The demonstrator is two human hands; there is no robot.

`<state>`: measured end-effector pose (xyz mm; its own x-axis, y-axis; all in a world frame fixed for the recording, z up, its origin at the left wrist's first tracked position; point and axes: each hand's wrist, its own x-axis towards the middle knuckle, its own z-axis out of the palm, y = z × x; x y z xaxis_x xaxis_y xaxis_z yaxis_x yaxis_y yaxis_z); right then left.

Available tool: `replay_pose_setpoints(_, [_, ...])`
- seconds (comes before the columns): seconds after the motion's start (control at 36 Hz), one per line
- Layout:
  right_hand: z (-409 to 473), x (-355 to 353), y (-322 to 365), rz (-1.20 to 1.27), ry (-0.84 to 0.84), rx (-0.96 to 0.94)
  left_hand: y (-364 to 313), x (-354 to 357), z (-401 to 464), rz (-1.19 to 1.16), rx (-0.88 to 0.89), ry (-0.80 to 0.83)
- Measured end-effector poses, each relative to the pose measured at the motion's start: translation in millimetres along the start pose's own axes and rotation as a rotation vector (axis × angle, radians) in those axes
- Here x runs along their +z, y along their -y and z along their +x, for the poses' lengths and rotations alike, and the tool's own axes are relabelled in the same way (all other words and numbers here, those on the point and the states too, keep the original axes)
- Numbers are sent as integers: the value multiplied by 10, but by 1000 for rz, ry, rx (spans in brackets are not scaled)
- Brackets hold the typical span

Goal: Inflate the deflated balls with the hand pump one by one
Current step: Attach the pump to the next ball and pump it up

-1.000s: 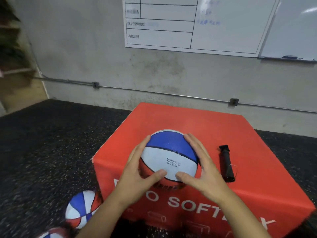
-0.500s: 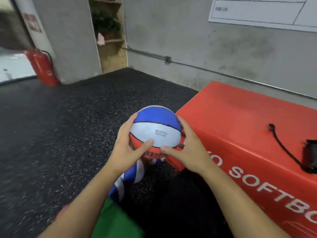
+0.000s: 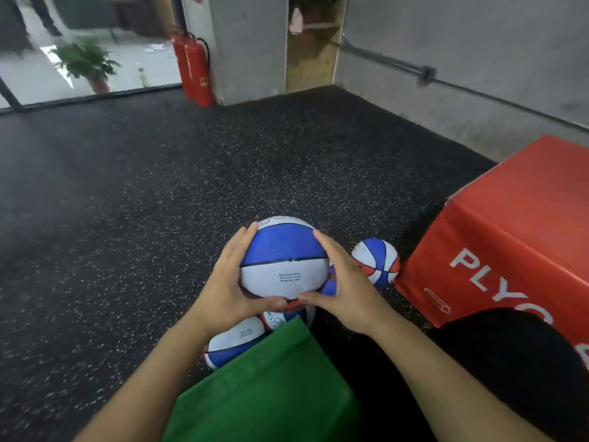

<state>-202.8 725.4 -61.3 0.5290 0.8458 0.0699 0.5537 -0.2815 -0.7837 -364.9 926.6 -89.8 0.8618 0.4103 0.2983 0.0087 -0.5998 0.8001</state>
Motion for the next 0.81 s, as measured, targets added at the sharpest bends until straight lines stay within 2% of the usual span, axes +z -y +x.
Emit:
replay_pose_setpoints(0.33, [244, 462, -357, -28, 213, 112, 685, 140, -368, -37, -210, -145])
replay_pose_setpoints(0.61, [213, 509, -401, -85, 342, 131, 1282, -553, -1090, 34, -394, -203])
replay_pose_setpoints(0.81, [233, 723, -427, -84, 370, 92, 1748, -794, -1621, -42, -594, -192])
